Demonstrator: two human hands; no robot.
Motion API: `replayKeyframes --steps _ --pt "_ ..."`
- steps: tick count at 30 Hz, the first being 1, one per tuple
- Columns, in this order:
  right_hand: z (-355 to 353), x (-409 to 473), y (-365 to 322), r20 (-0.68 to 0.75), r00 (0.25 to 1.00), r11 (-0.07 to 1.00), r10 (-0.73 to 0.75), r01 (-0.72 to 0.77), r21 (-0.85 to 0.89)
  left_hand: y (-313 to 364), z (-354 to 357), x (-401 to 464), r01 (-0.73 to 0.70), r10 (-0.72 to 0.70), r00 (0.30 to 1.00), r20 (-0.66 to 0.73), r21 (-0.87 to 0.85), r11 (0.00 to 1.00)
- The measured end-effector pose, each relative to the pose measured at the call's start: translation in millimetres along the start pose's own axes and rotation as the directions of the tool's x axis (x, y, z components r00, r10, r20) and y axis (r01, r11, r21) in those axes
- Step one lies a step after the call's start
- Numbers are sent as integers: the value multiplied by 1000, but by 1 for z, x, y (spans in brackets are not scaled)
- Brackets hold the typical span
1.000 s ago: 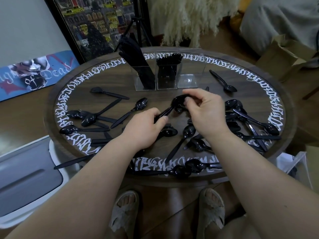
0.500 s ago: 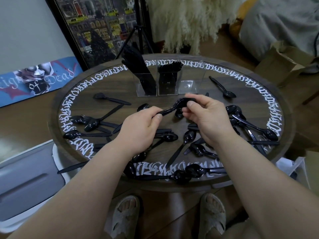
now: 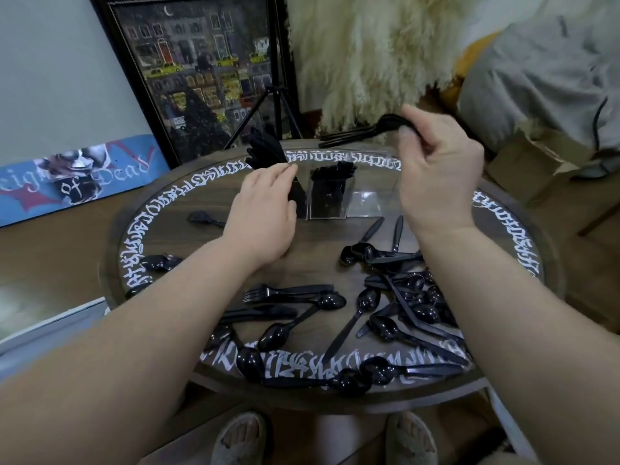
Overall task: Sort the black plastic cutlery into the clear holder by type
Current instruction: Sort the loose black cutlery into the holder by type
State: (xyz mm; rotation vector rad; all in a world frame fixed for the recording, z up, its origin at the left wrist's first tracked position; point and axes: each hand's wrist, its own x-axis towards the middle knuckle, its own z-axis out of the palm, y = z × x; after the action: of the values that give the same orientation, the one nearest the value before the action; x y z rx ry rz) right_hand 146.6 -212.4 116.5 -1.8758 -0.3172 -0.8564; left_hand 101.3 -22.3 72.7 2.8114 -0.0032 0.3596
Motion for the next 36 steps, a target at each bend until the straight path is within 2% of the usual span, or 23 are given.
replayKeyframes --steps 3,7,10,13,18,21,25,27,32,36 --pt "28 18 11 91 981 975 -170 181 -132 -6 12 14 -5 -3 995 102 77 997" --pt "64 18 28 273 938 940 -212 272 -204 -8 24 22 8 -25 984 178 93 996" --pt "79 13 36 464 873 917 -149 298 -265 -11 29 25 -8 -7 987 161 95 995" --pt "83 11 39 638 768 859 -60 365 -358 -16 33 23 -33 20 990 141 90 995" --pt "78 4 41 748 663 820 29 411 -398 -21 39 20 -54 45 992 120 79 995" --pt "73 1 43 788 610 805 80 427 -413 -25 43 20 -81 72 990 120 71 994" --pt "66 -4 42 816 574 801 67 456 -387 -26 43 13 -115 109 986 124 42 992" --pt "61 -7 39 807 590 813 8 466 -349 -26 39 4 -112 109 987 117 26 993" --pt "50 -32 23 679 702 877 -215 445 -182 -41 28 -34 -74 71 991 113 22 997" --pt "58 -60 15 682 679 884 -272 456 -100 -70 16 -66 75 -95 983 160 122 990"
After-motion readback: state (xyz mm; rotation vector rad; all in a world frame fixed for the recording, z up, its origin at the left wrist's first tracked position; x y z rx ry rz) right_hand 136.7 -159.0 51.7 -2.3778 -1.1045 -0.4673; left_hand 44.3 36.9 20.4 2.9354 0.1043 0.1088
